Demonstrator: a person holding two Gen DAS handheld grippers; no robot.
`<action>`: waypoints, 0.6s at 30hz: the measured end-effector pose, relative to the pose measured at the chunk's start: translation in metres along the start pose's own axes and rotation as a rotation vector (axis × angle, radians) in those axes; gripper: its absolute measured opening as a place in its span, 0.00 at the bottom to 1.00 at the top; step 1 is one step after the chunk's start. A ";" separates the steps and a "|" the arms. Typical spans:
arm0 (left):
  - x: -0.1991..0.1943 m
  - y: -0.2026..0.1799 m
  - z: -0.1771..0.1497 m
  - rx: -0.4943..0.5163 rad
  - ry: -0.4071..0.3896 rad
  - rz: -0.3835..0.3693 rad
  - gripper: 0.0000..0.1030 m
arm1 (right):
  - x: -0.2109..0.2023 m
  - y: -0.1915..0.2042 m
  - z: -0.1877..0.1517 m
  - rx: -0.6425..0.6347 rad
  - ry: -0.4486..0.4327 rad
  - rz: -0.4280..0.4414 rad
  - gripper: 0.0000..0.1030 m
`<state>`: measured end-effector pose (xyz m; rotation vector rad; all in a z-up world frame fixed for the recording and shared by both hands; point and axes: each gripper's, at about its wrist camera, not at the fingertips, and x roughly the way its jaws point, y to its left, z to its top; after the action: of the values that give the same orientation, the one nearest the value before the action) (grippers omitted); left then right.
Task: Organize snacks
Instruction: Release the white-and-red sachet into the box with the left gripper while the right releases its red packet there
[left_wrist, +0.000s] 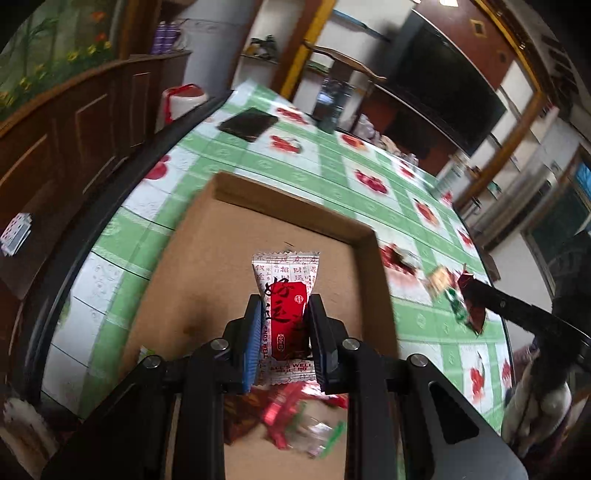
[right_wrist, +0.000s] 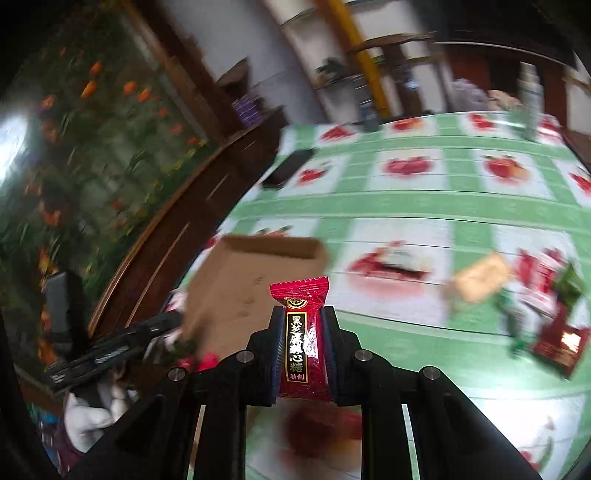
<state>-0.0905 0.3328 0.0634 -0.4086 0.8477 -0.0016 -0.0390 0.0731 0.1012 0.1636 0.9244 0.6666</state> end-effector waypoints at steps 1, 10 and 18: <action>0.000 0.004 0.001 -0.006 -0.003 0.011 0.21 | 0.011 0.011 0.003 -0.010 0.021 0.010 0.19; 0.021 0.030 0.001 -0.038 0.051 0.028 0.21 | 0.122 0.069 0.004 -0.028 0.196 0.021 0.19; 0.026 0.039 -0.006 -0.071 0.076 0.000 0.21 | 0.154 0.072 -0.013 -0.029 0.241 0.009 0.22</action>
<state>-0.0835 0.3627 0.0272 -0.4780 0.9249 0.0134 -0.0181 0.2199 0.0173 0.0617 1.1447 0.7180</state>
